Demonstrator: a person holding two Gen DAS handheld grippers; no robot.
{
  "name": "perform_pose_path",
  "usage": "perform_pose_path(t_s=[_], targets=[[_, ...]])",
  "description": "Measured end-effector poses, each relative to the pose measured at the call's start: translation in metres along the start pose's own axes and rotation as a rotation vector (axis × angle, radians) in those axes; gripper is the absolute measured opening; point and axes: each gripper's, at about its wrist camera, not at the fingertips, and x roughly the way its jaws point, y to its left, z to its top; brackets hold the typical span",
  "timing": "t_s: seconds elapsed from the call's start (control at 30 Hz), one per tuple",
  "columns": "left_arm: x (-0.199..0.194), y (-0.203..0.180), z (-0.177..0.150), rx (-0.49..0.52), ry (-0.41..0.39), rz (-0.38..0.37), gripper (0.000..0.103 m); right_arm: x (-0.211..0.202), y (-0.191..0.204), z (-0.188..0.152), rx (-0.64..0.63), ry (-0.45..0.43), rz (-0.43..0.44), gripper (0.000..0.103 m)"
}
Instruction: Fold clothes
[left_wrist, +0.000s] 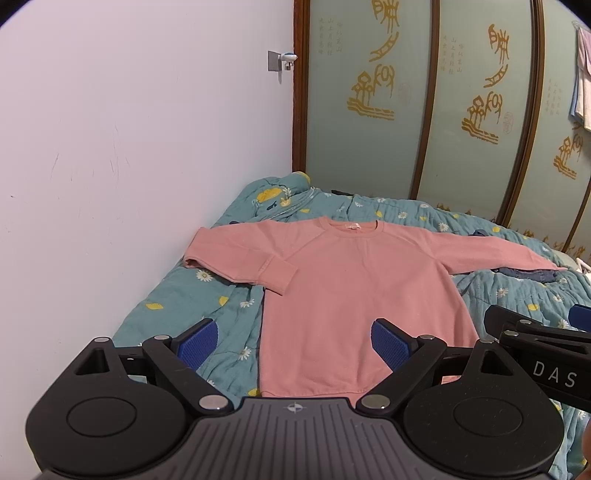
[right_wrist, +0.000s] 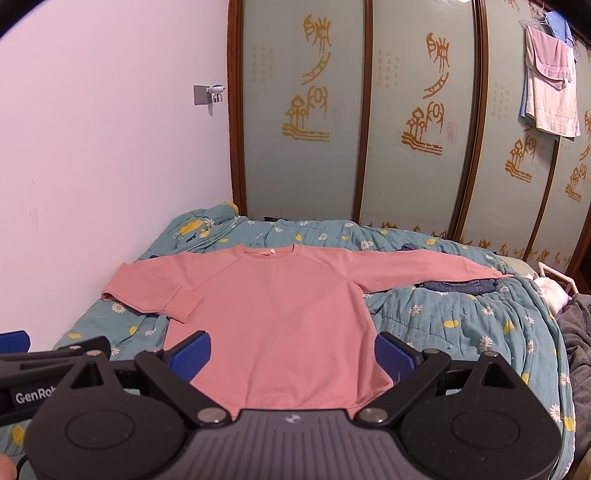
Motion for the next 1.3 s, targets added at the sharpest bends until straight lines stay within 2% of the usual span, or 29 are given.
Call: perform_pose_path(t_s=[1.3], targets=[[0.004,0.001,-0.001,-0.002,0.012,0.000,0.090,-0.008,0.001,0.000,0.003,0.008,-0.012,0.096]])
